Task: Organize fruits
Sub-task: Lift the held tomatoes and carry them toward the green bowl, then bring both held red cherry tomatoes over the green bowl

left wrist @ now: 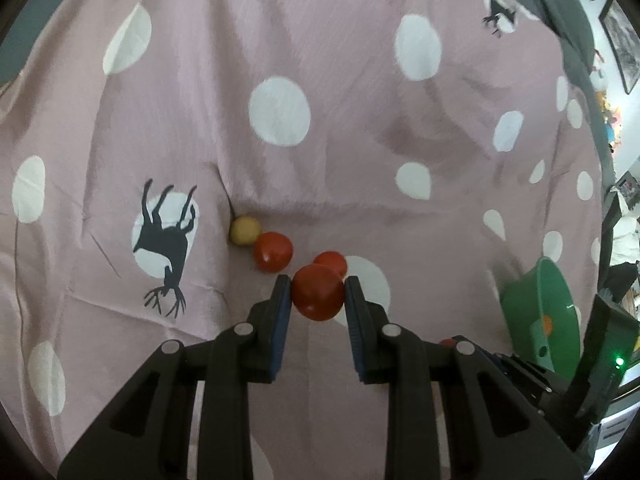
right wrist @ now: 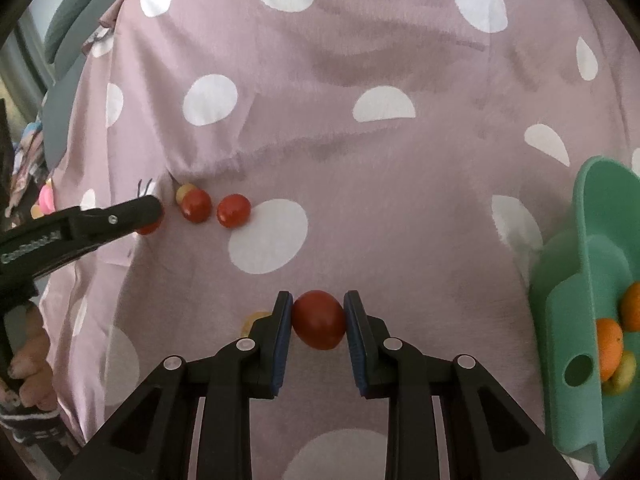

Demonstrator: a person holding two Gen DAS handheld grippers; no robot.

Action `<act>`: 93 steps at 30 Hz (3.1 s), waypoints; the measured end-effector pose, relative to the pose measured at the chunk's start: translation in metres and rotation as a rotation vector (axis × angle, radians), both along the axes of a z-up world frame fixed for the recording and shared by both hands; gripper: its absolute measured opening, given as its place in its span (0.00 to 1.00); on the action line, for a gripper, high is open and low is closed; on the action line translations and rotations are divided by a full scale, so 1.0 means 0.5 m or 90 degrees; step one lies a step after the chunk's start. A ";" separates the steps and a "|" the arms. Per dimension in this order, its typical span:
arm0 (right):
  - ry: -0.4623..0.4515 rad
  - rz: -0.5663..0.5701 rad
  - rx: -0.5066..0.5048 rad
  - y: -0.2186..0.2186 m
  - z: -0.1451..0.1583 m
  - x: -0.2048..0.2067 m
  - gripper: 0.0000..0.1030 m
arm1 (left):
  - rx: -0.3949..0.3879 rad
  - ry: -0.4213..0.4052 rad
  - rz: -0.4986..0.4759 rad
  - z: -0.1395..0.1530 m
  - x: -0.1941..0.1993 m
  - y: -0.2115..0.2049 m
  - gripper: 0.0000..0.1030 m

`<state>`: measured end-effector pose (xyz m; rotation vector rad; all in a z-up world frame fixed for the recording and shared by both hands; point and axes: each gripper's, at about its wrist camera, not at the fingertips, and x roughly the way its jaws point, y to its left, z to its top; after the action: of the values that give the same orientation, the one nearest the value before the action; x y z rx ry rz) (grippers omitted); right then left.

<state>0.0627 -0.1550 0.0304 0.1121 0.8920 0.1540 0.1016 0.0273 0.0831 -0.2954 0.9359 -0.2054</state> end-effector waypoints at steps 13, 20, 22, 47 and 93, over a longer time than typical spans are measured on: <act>-0.066 -0.004 0.026 -0.024 0.065 -0.040 0.27 | 0.028 -0.073 -0.041 0.058 -0.054 -0.056 0.26; -0.111 -0.012 0.038 -0.043 0.104 -0.068 0.27 | 0.039 -0.103 -0.070 0.076 -0.079 -0.093 0.26; -0.122 -0.015 0.044 -0.049 0.114 -0.074 0.27 | 0.035 -0.107 -0.081 0.081 -0.087 -0.101 0.26; -0.237 -0.124 0.079 -0.192 0.200 -0.163 0.27 | 0.080 -0.138 -0.212 0.092 -0.144 -0.283 0.26; -0.086 -0.394 0.084 -0.460 0.095 -0.190 0.27 | 0.117 -0.051 -0.346 -0.010 -0.132 -0.585 0.26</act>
<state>-0.0326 -0.3850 0.0777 0.4880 0.6782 -0.3542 0.0354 -0.2654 0.0781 0.1439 0.9325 -0.6215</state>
